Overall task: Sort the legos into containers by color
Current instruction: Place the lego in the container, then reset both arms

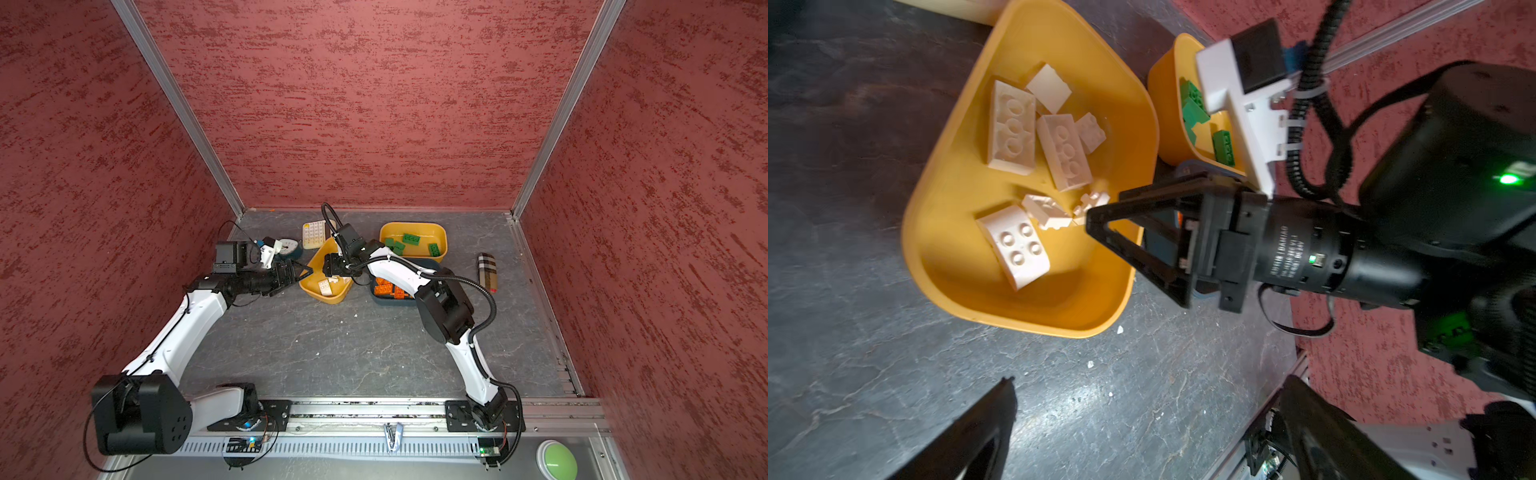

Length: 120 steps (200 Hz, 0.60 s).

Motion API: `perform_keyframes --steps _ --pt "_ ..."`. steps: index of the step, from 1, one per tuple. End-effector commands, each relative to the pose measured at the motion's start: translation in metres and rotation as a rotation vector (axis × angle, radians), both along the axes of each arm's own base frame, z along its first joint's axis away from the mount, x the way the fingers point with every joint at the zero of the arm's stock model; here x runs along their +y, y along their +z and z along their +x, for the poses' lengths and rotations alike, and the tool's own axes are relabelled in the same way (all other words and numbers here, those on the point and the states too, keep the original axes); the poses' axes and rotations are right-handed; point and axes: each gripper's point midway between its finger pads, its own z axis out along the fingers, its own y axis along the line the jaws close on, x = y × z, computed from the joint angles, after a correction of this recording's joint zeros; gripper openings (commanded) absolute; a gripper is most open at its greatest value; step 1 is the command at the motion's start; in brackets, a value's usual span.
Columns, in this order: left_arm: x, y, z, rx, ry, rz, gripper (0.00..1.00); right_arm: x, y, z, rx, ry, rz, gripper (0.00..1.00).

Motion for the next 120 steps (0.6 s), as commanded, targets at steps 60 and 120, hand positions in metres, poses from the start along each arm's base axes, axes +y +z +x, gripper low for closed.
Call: perform_keyframes --steps 60,120 --pt "0.110 -0.036 0.046 -0.041 0.420 0.373 0.99 -0.233 0.065 0.019 -0.272 -0.303 -0.116 0.85" --pt "0.153 -0.069 0.064 -0.185 0.559 0.529 0.99 -0.417 0.073 0.000 -0.593 -0.645 -0.382 0.99"
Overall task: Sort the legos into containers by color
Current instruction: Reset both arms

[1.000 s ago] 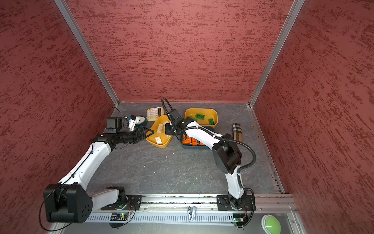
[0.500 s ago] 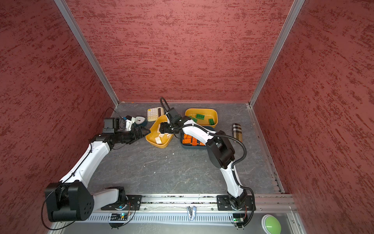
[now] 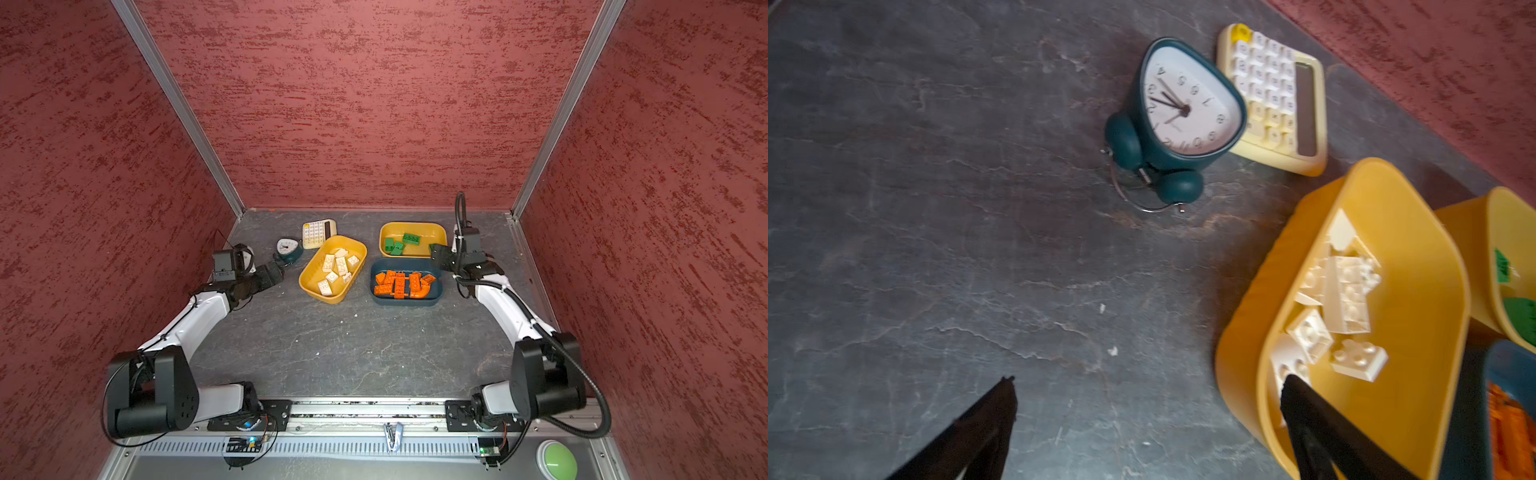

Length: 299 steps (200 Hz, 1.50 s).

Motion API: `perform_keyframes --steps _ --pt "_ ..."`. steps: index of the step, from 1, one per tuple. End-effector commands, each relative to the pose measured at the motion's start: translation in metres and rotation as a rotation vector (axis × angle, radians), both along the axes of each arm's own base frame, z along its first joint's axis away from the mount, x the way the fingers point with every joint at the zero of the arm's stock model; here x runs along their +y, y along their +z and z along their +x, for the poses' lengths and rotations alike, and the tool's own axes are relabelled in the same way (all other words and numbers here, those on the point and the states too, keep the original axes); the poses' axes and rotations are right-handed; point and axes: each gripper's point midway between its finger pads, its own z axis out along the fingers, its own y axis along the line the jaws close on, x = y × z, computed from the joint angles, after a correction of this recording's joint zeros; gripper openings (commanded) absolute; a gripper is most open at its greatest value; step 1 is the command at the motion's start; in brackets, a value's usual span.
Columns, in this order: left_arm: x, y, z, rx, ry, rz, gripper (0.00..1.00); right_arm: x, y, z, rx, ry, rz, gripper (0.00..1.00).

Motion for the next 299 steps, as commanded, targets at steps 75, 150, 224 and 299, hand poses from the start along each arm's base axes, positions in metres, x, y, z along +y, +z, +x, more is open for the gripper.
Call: perform_keyframes --steps 75,150,224,299 --pt "0.010 0.006 0.037 -0.339 -0.181 0.206 0.99 -0.085 -0.023 0.003 -0.384 -0.149 -0.228 0.99" --pt "-0.004 0.026 0.037 -0.505 -0.313 0.082 0.99 -0.068 -0.035 -0.011 -0.565 -0.064 -0.184 0.99" --pt "-0.030 0.024 0.047 -0.567 -0.390 0.050 0.99 -0.077 -0.035 -0.016 -0.562 -0.122 -0.189 0.99" --pt "-0.040 0.023 0.046 -0.573 -0.416 0.104 0.99 -0.080 -0.037 -0.012 -0.544 -0.137 -0.192 0.99"
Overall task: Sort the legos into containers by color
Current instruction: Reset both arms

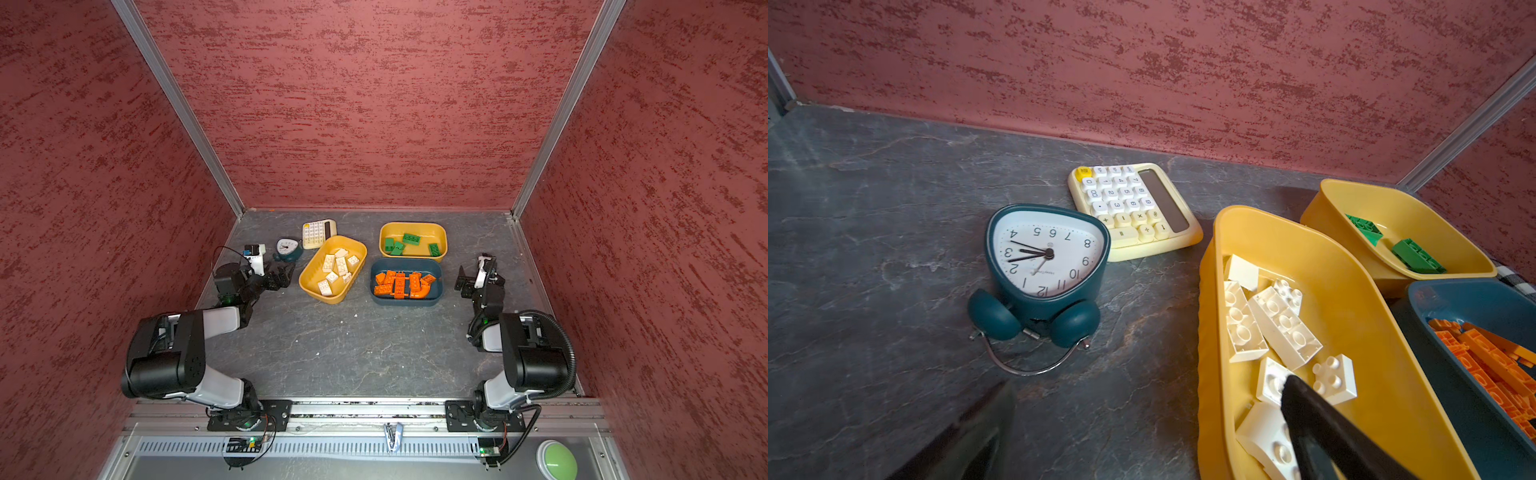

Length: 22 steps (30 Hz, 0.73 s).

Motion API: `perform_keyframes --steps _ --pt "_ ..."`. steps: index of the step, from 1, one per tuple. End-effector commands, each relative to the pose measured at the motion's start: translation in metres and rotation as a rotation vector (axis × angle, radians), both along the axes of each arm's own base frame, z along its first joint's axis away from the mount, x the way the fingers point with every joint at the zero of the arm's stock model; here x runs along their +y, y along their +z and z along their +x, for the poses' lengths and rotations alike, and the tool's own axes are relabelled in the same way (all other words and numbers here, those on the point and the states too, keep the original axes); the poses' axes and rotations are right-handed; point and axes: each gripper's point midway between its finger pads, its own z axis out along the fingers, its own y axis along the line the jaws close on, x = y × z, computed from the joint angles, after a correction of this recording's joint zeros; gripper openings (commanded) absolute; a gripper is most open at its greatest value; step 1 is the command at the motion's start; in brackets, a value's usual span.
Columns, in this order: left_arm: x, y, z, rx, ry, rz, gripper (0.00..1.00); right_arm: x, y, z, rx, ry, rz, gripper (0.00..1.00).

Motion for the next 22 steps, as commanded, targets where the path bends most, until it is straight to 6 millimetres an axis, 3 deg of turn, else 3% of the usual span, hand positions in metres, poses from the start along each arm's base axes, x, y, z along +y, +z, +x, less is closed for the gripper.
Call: perform_keyframes --steps 1,6,22 --pt "0.0007 0.0036 -0.0011 -0.036 0.003 0.034 0.99 -0.0057 0.0122 0.0033 -0.041 -0.025 -0.014 0.99" --pt "-0.0088 0.0015 -0.0035 -0.051 -0.001 0.090 0.99 -0.0057 0.0118 0.0031 -0.040 -0.025 -0.013 0.99" --pt "-0.0079 0.0016 -0.0032 -0.055 0.008 0.093 1.00 -0.0057 0.0124 0.0034 -0.041 -0.025 -0.013 0.99"
